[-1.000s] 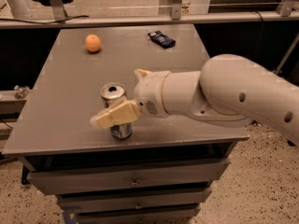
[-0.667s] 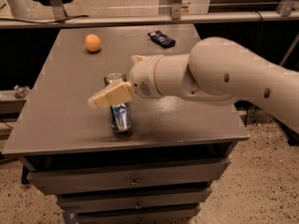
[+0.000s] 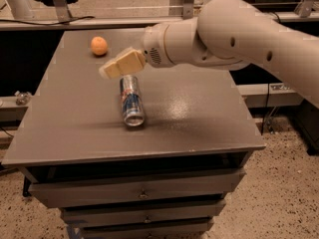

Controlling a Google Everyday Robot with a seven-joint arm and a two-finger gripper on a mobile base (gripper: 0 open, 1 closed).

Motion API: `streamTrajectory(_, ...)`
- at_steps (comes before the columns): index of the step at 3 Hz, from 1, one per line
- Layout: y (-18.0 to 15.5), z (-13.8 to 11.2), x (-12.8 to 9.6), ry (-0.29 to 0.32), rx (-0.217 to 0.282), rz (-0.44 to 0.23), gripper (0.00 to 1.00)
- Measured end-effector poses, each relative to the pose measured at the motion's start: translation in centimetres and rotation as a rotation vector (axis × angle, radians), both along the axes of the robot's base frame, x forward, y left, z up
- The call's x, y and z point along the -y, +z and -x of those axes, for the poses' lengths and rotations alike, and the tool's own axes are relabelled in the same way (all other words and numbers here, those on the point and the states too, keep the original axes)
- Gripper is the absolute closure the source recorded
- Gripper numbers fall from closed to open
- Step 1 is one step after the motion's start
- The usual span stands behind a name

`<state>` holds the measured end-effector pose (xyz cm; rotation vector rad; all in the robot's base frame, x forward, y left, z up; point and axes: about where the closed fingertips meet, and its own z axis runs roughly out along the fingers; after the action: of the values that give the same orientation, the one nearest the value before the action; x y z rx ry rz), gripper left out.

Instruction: Knock redbull can over

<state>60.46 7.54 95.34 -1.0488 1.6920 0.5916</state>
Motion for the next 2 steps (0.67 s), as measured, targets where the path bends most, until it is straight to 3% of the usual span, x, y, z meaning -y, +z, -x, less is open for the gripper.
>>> streamTrajectory(1, -0.9, 0.5, 2.0, 0.001, -0.008, 0.027, 0.00)
streamTrajectory(2, -2.8, 2.9, 5.5, 0.005, -0.031, 0.057, 0.00)
